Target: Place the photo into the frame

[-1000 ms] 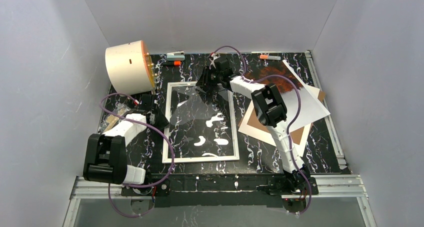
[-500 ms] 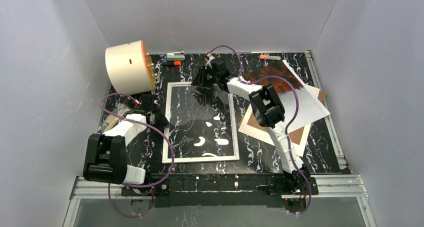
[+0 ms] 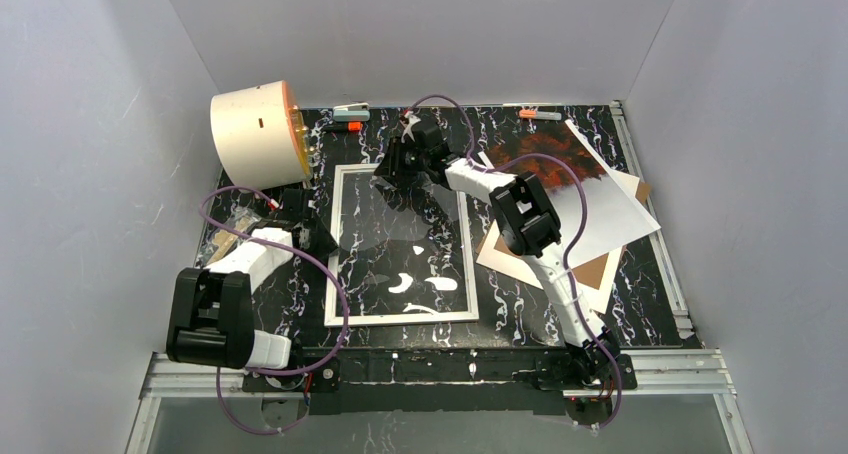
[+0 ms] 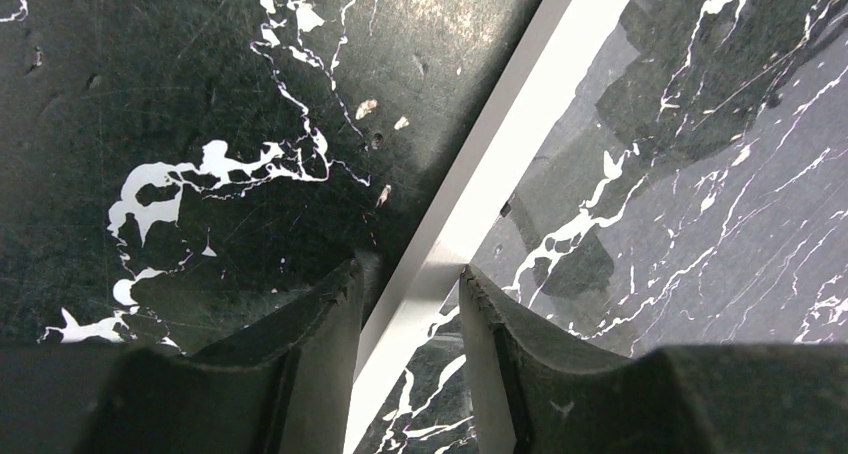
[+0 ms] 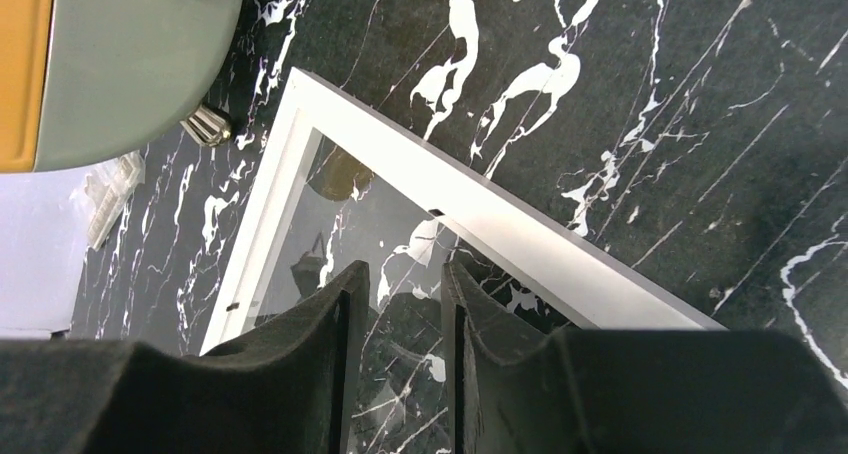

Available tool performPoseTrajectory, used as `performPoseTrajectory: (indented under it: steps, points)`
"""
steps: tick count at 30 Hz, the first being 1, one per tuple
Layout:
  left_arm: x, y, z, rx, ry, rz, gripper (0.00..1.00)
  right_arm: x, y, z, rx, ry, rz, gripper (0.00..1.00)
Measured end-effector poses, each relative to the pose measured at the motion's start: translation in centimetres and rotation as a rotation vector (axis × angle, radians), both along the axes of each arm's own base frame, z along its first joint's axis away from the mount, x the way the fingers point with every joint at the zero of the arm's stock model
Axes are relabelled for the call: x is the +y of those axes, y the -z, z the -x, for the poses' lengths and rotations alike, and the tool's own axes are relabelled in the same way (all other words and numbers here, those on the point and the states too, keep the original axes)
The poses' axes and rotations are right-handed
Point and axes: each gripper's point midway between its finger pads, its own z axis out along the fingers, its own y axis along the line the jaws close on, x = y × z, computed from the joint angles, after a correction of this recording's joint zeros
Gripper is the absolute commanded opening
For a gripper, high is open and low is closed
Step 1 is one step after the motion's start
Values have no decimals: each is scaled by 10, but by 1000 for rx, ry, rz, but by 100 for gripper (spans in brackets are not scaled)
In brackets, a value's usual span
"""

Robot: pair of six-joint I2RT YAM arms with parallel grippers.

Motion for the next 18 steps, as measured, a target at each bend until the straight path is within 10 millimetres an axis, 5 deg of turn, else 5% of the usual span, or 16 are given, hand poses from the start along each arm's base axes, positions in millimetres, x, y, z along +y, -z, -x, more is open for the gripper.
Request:
performPoseTrajectory:
  steps: [7, 11, 18]
  points:
    - [7, -11, 3, 3, 3, -40, 44, 1, -14, -8, -24, 20, 5, 44]
    - [12, -39, -8, -60, 5, -71, 48, -6, -21, -6, -18, 37, 29, 47]
    - [15, -78, -8, -147, 38, -90, 56, -62, -91, 26, -38, 104, 81, 51]
